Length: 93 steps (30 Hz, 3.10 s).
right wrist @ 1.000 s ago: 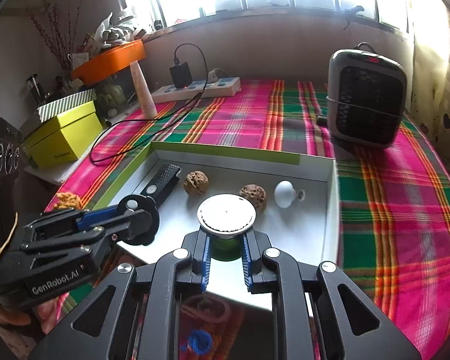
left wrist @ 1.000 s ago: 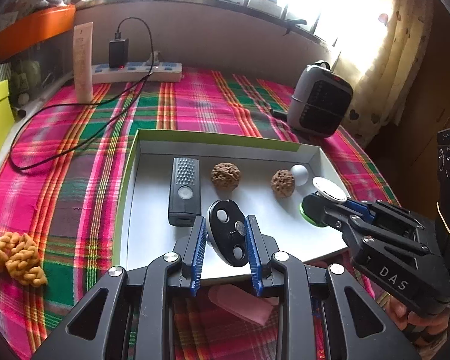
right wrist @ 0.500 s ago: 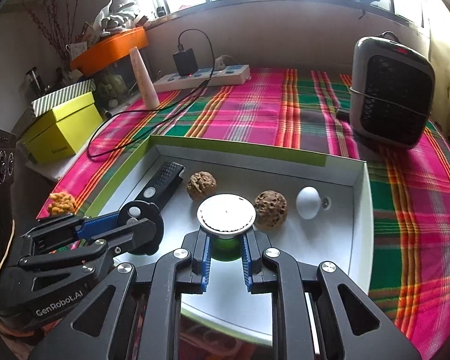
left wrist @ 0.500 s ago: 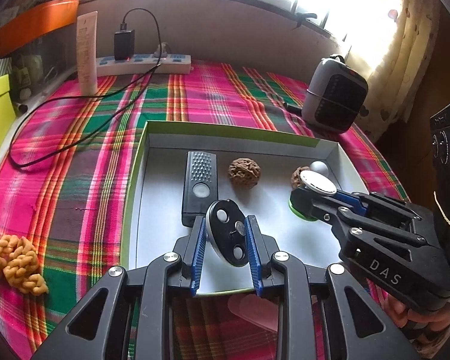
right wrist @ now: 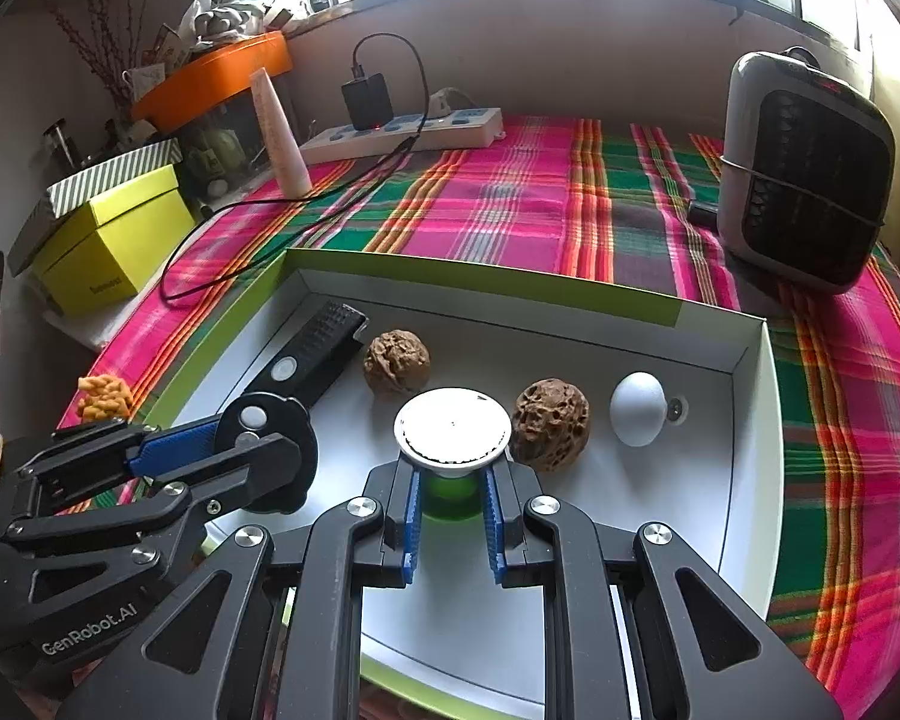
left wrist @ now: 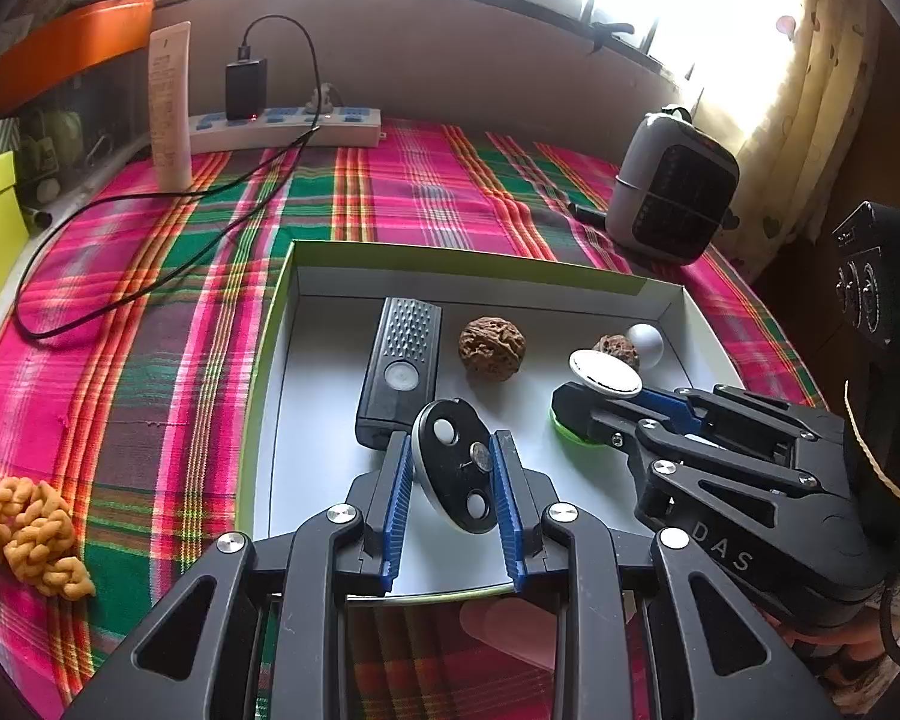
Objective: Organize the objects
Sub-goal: 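Open the left tool to drop the key fob in the box while the right tool lowers the spool, then open the right tool to set the green spool in the box, then withdraw both tools from the box toward the blue lanyard and pink clip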
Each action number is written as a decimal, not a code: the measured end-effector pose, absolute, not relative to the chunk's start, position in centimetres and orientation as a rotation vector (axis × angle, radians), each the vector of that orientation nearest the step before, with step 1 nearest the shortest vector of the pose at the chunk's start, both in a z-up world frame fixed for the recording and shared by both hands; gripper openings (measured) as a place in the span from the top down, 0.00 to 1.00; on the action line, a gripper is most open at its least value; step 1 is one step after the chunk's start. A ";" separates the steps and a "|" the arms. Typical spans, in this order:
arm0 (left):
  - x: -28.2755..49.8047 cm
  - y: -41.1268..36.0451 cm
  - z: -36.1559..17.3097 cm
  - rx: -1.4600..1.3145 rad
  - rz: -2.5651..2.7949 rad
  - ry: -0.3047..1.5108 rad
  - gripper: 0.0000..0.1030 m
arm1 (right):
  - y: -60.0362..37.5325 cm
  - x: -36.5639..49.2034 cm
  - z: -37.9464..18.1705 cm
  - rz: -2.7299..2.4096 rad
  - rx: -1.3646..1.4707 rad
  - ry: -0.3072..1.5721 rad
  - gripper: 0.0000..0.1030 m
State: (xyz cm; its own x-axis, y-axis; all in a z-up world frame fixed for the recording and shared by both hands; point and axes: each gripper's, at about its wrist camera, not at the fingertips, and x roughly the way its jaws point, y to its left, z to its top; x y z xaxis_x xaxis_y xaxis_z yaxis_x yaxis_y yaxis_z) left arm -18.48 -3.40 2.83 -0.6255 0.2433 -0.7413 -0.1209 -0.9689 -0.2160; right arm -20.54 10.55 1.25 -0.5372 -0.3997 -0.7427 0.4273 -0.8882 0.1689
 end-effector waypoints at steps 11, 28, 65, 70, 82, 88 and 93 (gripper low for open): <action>-18.5 -3.3 2.7 -1.244 2.656 -0.204 0.76 | 10.4 -20.3 1.2 -2.405 1.140 0.055 0.82; -18.2 -3.4 2.9 -1.243 2.661 -0.202 0.75 | 10.5 -19.8 1.4 -2.410 1.138 0.068 0.82; -14.0 -4.5 4.9 -1.177 2.655 -0.303 0.56 | 12.4 -15.9 3.3 -2.466 1.075 0.002 0.59; -13.2 -4.5 5.1 -1.180 2.646 -0.312 0.55 | 13.2 -14.8 3.5 -2.476 1.062 -0.019 0.59; -12.0 -3.4 3.8 -1.245 2.596 -0.318 0.54 | 14.8 -11.4 3.6 -2.501 1.046 -0.004 0.59; -11.9 -2.9 3.2 -1.281 2.582 -0.312 0.54 | 15.0 -10.6 3.0 -2.496 1.066 -0.002 0.59; -11.7 -2.4 2.7 -1.300 2.566 -0.293 0.54 | 15.0 -10.1 2.5 -2.495 1.078 0.010 0.59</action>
